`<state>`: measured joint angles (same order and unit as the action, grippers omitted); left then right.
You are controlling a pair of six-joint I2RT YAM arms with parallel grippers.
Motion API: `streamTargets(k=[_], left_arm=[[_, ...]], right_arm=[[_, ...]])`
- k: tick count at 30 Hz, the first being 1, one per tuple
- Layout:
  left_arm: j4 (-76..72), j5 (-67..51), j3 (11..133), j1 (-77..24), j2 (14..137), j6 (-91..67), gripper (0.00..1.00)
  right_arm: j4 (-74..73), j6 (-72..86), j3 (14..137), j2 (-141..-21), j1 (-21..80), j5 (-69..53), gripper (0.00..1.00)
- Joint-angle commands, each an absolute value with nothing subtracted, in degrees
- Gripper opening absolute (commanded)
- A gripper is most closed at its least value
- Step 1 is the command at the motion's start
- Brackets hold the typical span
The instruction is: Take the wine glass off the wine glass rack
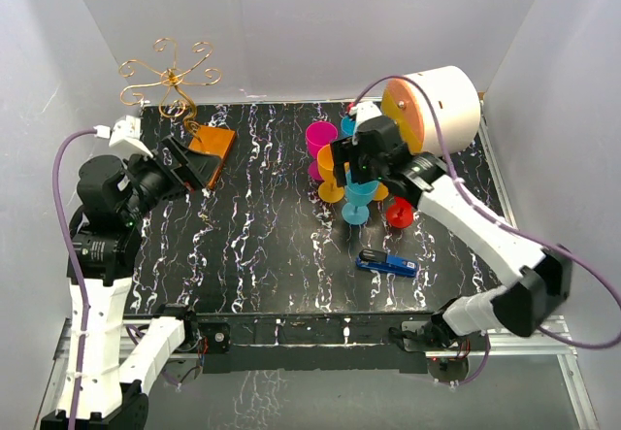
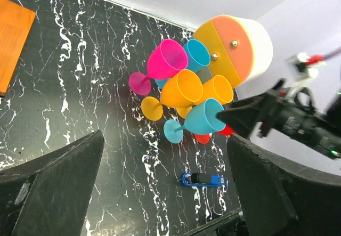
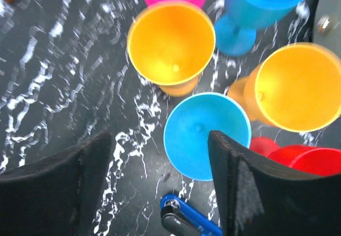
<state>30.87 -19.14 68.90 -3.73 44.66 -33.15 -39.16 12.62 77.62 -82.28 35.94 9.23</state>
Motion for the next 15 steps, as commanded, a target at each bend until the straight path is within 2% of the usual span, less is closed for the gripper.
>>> streamTargets(k=[1, 4, 10, 15], left_arm=[[26.3, -21.3, 72.0, -3.9, 46.3, -32.5, 0.99], [24.5, -22.0, 74.6, -3.8, 48.1, -31.4, 0.99], [20.5, -21.4, 80.1, -3.9, 49.8, -28.0, 0.99], [18.3, -17.0, 81.4, -3.8, 47.7, -25.2, 0.99]], right_arm=[[-27.5, 11.7, 75.5, -71.0, 35.9, 9.5, 0.8], [-23.3, 11.3, 73.3, -64.7, 35.9, 10.9, 0.98], [-16.0, 10.2, 70.4, -52.1, 35.9, 13.3, 0.98], [-17.6, 10.7, 73.4, -47.4, 35.9, 17.2, 0.98]])
